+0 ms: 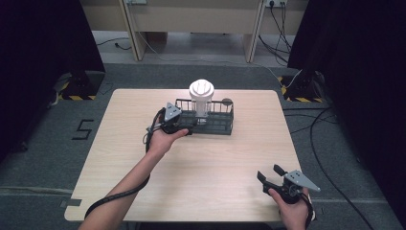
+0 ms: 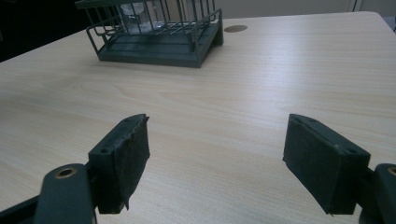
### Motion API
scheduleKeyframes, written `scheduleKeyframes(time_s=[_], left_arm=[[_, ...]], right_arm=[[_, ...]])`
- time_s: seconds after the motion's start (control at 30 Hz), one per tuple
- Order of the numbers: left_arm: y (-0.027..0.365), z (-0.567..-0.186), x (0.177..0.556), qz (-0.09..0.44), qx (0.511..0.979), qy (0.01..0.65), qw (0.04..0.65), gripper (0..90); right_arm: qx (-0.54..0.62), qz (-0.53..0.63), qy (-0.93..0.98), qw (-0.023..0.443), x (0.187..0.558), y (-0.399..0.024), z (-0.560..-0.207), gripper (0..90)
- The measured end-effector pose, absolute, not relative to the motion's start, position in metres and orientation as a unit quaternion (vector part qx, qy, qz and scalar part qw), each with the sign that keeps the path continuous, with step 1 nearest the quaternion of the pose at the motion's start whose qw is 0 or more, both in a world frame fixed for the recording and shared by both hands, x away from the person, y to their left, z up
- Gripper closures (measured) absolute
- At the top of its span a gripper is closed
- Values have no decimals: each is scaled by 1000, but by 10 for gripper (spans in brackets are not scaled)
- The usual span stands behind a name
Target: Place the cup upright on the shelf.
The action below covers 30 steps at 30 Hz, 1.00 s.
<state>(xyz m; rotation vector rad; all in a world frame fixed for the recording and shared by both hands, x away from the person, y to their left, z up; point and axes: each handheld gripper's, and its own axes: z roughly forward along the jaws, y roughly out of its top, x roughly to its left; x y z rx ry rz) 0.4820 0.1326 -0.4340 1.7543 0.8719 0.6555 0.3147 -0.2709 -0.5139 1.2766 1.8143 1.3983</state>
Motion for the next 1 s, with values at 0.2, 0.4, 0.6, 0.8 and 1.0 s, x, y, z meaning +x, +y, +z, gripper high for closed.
scheduleKeyframes(time_s=[0.2,0.4,0.6,0.8,1.0], left_arm=[[140,-434,474,273,729,363,513,145],[149,-435,462,271,728,361,517,145],[157,-439,450,271,728,359,517,145],[165,-442,442,268,727,361,518,146],[173,-442,433,271,723,362,522,146]], right_arm=[[473,517,667,254,315,-271,-514,231],[473,516,667,254,315,-271,-514,231],[474,517,666,254,315,-271,-514,231],[474,516,667,254,315,-271,-514,231],[473,515,668,253,315,-271,-514,231]])
